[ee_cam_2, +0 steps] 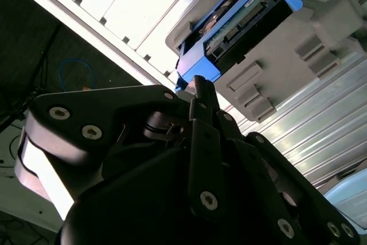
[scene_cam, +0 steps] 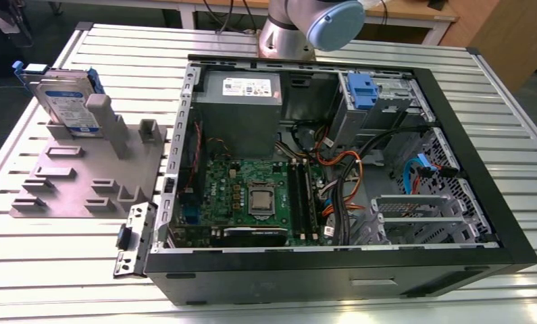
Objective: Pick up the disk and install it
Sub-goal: 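Pick up the disk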
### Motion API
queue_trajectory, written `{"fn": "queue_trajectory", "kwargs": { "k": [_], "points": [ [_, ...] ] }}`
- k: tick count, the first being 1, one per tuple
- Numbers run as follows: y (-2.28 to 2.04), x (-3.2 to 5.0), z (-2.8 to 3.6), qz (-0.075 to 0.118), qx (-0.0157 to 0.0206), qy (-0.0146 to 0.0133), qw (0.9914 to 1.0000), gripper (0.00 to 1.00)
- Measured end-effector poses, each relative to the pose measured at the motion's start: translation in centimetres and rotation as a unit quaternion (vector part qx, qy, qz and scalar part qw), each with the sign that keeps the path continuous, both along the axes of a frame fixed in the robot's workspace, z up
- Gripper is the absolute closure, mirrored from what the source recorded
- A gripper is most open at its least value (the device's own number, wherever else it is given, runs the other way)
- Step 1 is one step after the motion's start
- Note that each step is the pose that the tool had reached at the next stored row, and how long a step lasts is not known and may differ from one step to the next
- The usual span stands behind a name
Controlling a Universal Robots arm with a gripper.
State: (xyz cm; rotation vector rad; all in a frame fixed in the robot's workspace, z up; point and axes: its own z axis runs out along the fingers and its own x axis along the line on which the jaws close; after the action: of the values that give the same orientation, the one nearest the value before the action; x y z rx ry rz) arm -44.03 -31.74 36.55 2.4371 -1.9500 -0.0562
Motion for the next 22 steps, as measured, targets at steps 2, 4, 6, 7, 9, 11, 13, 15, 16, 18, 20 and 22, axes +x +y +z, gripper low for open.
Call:
{"fn": "queue_trajectory", "kwargs": {
  "k": [2,4,6,7,9,11,13,15,16,18,20,22],
  "points": [
    [0.0,0.0,0.0,-0.018,-0.0004,0.0001,0.99984,0.89],
    [0.0,0.0,-0.02,-0.033,-0.0008,0.0001,0.99945,0.89],
    [-0.01,0.0,-0.02,-0.035,-0.0008,0.0,0.99939,0.89],
    [-0.01,0.0,-0.02,-0.035,-0.0008,0.0,0.99939,0.89],
    [-0.02,-0.02,-0.04,-0.035,-0.0008,-0.0011,0.99939,0.89],
    [-0.1,-0.05,-0.12,-0.035,-0.0001,-0.0035,0.99937,0.89],
    [-0.16,-0.06,-0.21,-0.037,0.002,-0.0045,0.99932,0.89],
    [-0.19,-0.07,-0.27,-0.038,0.0087,-0.0044,0.99923,0.89],
    [-0.21,-0.08,-0.31,-0.039,0.012,-0.0044,0.99916,0.89],
    [-0.51,-0.07,-0.39,-0.039,0.0193,-0.0041,0.99904,0.89],
    [-0.67,-0.08,-0.46,-0.039,0.0241,-0.0039,0.99893,0.89],
    [-0.67,-0.08,-0.47,-0.04,0.0241,-0.004,0.99892,0.89]
  ]
}}
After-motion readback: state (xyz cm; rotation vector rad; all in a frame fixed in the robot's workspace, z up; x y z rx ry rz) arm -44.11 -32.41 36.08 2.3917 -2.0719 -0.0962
